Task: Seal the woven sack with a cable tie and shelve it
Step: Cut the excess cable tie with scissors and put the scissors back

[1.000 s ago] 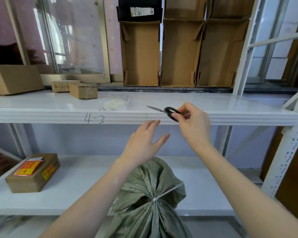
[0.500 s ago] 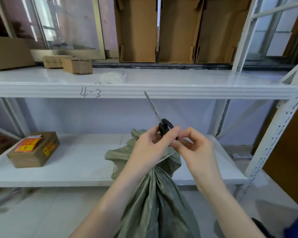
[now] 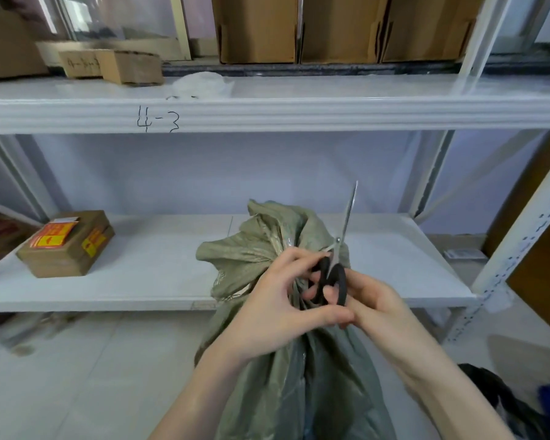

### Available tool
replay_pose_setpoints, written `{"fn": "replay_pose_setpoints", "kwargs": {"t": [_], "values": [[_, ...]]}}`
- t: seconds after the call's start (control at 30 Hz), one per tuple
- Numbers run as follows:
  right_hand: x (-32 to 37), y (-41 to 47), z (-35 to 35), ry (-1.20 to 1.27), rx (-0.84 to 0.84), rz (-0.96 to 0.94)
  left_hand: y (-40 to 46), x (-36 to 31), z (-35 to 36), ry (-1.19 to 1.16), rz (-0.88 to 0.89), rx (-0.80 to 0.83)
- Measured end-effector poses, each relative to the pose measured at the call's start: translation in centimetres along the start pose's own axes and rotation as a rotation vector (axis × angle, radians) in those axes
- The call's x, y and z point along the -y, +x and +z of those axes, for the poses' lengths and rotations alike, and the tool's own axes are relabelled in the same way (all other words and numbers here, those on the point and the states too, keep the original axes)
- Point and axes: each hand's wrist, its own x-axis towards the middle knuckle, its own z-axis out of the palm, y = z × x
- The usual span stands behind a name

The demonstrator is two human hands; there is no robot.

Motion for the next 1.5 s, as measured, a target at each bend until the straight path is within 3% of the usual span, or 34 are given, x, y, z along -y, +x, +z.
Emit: {"fn": "replay_pose_setpoints", "kwargs": {"t": [0.17,0.23,0.33,0.47,0.63,0.83,1.13,1.27,1.5], "values": [[-1.0,-0.3,-1.2,0.006,0.076,0.086,-0.4,1.1,-0.3,0.021,-0.059,0.116],[-1.7,-0.2,-1.5,-0.077,0.043,0.122,-0.4,1.3,-0.7,0.009,-0.086,-0.001],[-2.9,-0.1,-2.2,-0.431,-0.023,0.067,-0.4,2.5,-1.2,0.137,-0.080,-0.227],[-3.2,-0.3,-2.9,-0.653,-0.102,0.055,-0.2,3.9,-1.4,0.267,-0.057,-0.304],[-3.7,-0.6,-4.0,-0.803,-0.076,0.105,0.2,3.6,-1.8,0.212,-0.044,-0.409],[-3.7,-0.7,-4.7,-0.930,-0.081,0.134,0.6,3.1,-1.8,0.163,-0.035,-0.365],[-4.0,0.0,-4.2,-0.932,-0.151,0.037,1.7,2.6,-1.0,0.407,0.049,-0.191],[-3.9,0.4,-3.7,-1.001,-0.148,-0.006,2.6,2.1,-1.9,0.416,0.053,-0.255],[-2.8,1.4,-2.2,-1.142,-0.154,-0.071,2.4,1.7,-2.2,0.352,-0.135,-0.422]]}}
